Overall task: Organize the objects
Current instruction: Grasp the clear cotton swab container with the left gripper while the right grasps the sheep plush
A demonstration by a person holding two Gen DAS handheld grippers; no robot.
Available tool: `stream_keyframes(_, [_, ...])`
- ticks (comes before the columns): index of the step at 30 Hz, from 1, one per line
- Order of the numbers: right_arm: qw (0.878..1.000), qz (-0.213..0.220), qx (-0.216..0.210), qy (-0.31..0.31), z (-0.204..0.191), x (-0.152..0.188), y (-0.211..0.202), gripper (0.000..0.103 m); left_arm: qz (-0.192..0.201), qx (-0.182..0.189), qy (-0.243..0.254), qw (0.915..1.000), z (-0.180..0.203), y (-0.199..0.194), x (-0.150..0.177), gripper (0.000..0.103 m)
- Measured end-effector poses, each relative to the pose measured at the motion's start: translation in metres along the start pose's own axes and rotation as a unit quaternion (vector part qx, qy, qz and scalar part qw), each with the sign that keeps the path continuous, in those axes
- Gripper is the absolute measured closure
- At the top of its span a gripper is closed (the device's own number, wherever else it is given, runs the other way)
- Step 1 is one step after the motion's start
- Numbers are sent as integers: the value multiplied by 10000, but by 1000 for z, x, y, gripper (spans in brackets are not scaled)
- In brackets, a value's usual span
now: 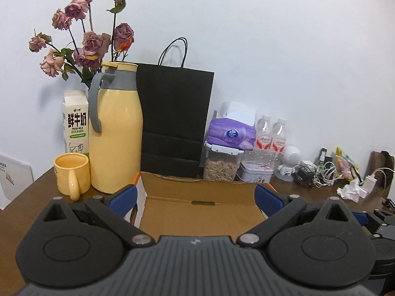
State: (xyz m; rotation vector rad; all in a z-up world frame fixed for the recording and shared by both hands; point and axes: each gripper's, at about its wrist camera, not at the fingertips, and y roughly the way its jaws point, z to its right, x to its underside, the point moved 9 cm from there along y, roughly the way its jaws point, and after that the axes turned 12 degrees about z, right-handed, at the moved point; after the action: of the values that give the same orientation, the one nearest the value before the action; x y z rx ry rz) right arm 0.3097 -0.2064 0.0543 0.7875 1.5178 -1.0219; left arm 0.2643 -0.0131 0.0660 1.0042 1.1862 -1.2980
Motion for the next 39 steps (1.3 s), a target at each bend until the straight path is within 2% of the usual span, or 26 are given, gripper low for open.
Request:
stream_keyframes(4, [10000, -4, -11, -41, 1, 12, -26, 0, -65, 29, 31, 10000, -8, -19, 6, 0])
stream_keyframes(12, [9996, -286, -36, -57, 5, 46, -66, 0, -386, 14, 393, 9985, -27, -54, 33, 0])
stream_keyframes(21, [9983, -573, -103, -35, 2, 77, -99, 0, -737, -122, 415, 9963, -48, -79, 60, 0])
stream_keyframes(30, [9960, -866, -228, 51, -7, 102, -107, 0, -1084, -286, 308, 9932, -65, -92, 85, 0])
stream_keyframes(39, [9938, -979, -522, 37, -18, 108, -99, 0, -1168, -400, 185, 9922, -80, -99, 91, 0])
